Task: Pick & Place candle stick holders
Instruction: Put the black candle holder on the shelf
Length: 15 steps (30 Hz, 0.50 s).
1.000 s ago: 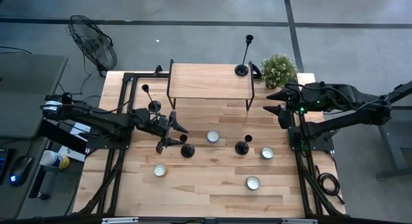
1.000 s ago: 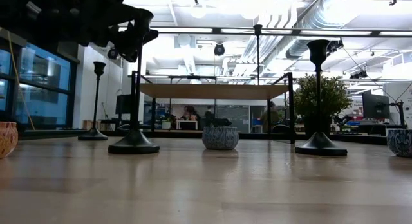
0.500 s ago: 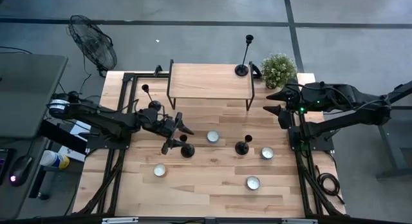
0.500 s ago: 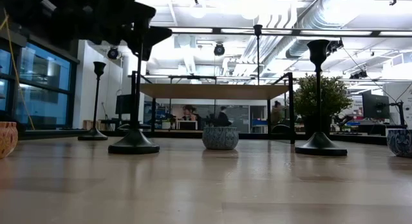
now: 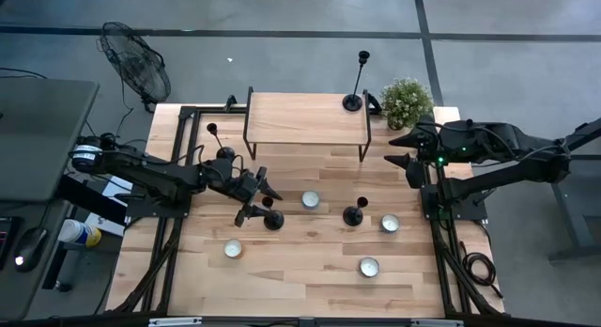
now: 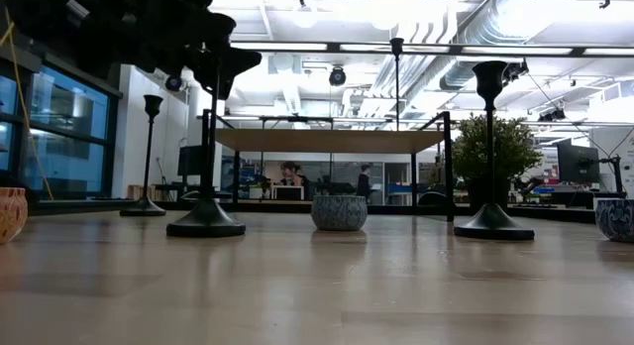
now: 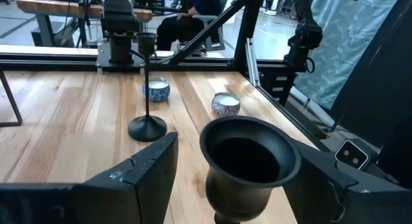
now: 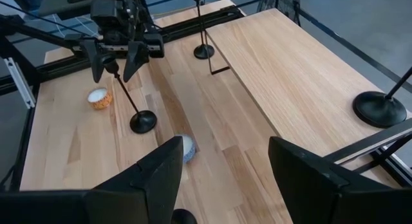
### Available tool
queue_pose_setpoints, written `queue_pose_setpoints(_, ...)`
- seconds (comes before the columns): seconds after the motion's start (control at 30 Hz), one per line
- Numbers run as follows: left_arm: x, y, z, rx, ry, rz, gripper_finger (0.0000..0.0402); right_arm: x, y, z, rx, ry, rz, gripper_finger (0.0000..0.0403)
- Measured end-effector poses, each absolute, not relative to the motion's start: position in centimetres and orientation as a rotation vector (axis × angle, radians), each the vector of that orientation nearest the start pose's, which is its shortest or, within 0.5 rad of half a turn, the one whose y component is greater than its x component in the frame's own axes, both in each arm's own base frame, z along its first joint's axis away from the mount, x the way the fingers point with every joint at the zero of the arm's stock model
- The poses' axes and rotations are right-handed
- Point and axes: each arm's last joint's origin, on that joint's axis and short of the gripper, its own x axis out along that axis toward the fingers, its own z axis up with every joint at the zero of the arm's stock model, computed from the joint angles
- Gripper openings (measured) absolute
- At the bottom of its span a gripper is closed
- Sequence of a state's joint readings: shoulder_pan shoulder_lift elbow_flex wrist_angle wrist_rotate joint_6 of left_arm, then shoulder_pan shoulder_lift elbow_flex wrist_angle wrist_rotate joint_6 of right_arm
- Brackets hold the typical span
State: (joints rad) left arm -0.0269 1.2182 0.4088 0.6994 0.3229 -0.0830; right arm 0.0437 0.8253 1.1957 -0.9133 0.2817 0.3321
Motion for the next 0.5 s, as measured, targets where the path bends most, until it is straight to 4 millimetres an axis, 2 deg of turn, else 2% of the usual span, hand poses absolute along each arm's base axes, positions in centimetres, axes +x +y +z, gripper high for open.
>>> queue_pose_setpoints(0.13, 23.56, -1.55, 20.48, -0.098, 0.124, -0.345, 0.0231, 12.95, -0.23, 39.24, 0.234, 0.496, -0.318, 0.0222)
queue_pose_setpoints(0.5, 23.55, -1.55, 20.49, -0.098, 0.123, -0.344, 0.0153, 12.95, -0.24, 39.24, 0.234, 0.496, -0.318, 0.0222)
